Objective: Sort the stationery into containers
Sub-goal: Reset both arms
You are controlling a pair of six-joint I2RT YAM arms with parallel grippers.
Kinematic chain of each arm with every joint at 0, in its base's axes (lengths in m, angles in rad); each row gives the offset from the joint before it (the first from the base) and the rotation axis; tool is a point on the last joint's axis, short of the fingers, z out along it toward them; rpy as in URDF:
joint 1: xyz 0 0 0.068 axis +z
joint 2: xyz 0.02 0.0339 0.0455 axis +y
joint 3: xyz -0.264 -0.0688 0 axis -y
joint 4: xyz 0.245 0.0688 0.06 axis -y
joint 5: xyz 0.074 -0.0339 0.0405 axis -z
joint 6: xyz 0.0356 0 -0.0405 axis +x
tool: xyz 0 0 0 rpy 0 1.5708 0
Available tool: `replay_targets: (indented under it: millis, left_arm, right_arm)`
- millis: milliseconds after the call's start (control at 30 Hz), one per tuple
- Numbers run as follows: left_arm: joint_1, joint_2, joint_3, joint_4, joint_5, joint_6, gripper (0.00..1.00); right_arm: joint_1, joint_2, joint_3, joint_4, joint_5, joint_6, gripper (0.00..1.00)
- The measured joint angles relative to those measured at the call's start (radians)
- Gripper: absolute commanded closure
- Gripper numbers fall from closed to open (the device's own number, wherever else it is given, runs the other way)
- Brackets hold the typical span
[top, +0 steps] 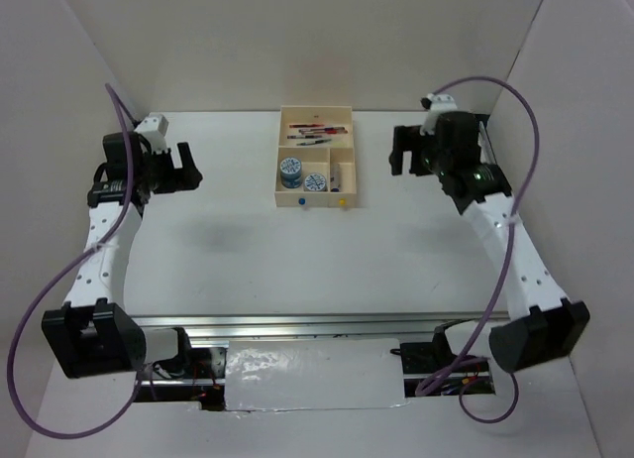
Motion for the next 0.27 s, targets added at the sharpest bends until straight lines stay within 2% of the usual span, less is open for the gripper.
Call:
replay_targets:
  millis: [100,267]
  left_arm:
    - [0.023,-0.074,-0.090,-0.035,-0.026,0.040,0.01]
    - [0.025,-0.196,-0.255,-0.050,-0.065,0.080,0.00]
  right_arm:
    - [-0.093,-0.143,-0.224,0.020,0.029,-0.040,0.02]
    - [-0.153,-0.244,-0.520,0.008,0.036,-0.074,0.00]
